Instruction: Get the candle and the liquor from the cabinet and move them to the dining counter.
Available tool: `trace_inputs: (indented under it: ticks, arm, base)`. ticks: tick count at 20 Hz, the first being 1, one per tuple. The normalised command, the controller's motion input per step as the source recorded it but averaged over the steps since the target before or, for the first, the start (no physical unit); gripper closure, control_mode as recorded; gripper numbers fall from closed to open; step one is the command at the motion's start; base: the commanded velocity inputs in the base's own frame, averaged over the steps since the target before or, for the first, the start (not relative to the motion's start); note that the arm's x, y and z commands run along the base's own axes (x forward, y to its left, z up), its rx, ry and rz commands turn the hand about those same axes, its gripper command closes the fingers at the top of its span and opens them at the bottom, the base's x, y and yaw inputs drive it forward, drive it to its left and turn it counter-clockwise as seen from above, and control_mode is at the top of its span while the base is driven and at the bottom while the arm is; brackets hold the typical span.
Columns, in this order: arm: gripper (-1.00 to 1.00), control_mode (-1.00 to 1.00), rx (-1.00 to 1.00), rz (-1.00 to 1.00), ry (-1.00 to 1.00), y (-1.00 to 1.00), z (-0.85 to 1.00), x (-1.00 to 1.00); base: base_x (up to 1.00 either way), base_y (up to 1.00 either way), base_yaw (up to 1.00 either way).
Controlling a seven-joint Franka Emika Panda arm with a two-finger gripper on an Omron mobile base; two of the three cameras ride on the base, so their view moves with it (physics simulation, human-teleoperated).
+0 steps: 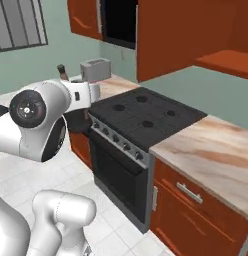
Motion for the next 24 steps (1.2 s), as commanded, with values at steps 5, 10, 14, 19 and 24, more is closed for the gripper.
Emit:
trace_inputs:
  ticks: [5,10,14,19,24]
  arm:
    - [1.00,1.00,0.00,0.00,0.00,0.00,0.00,0.00]
    - [1.00,1.00,0.00,0.00,0.00,0.00,0.00,0.00]
    - [1.00,1.00,0.00,0.00,0.00,0.00,0.00,0.00]
    - [1.00,1.00,0.00,0.00,0.00,0.00,0.00,0.00]
    - [1.00,1.00,0.00,0.00,0.00,0.00,0.00,0.00]
  base:
    - [-0.05,0.00,0.95]
    - [0.00,0.03,0.91]
    - [0.04,0.05,0.87]
    - [0.36,0.07,0.69]
    - [0.50,0.04,0.62]
